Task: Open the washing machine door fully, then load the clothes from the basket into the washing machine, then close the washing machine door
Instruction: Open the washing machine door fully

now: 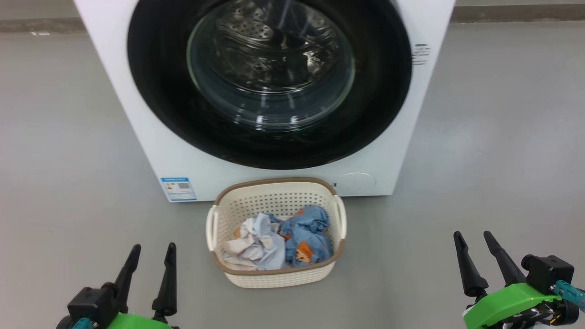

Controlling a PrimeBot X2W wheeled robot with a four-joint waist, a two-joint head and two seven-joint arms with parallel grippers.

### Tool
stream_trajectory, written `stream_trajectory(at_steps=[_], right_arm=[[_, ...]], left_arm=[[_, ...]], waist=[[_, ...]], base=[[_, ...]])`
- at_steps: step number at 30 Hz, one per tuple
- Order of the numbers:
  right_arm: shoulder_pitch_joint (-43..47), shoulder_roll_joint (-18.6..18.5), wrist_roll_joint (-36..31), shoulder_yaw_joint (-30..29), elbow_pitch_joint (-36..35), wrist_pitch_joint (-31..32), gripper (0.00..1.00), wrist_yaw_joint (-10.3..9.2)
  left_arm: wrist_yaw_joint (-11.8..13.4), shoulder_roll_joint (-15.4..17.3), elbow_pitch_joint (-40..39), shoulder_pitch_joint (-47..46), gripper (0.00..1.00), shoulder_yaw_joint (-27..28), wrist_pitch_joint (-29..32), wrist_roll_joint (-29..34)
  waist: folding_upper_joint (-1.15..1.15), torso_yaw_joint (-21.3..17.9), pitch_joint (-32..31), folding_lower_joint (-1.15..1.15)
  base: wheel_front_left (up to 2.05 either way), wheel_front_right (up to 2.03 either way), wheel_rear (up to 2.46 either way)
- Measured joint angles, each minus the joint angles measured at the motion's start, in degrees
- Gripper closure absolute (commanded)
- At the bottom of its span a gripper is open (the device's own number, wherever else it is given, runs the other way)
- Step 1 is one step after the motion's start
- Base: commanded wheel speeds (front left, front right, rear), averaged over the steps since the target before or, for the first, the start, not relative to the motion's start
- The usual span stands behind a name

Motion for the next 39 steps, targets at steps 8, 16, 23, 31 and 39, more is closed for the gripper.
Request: stream_trajectory(at_steps=[8, 16, 23, 31, 39], right_arm=[[0.02, 0.00, 0.00, -0.03, -0.15, 0.00, 0.00, 0.00], [0.01, 0.02, 0.00, -0.07, -0.21, 0.00, 0.00, 0.00], [0.01, 0.02, 0.00, -0.69, -0.37, 0.00, 0.00, 0.00], [0.00, 0.09, 0.00, -1.05, -0.40, 0.00, 0.00, 0.00], [-0.10, 0.43, -0.01, -1.48, -0.55, 0.00, 0.00, 0.00]], left_arm=[[0.00, -0.23, 0.07, -0.02, 0.00, -0.02, 0.00, 0.05], [0.00, -0.69, 0.14, -0.31, 0.00, 0.18, 0.00, -0.15], [0.00, -1.30, 0.03, -0.35, 0.00, 0.98, 0.00, -2.64], [0.00, -1.54, 0.03, -0.42, 0.00, 0.87, 0.00, -2.99], [0.00, -1.96, 0.03, -0.55, 0.00, 0.48, 0.00, -3.55]], waist=[[0.00, 0.14, 0.44, 0.00], [0.00, 0.12, 1.12, 0.00], [0.00, -0.04, 1.74, 0.00], [0.00, 0.00, 2.08, 0.00], [0.00, 0.40, 2.65, 0.00]], base=[[1.23, 1.23, -2.46], [1.23, 1.23, -2.46], [0.95, 0.93, -1.88], [0.33, 0.33, -0.66], [0.00, 0.00, 0.00]])
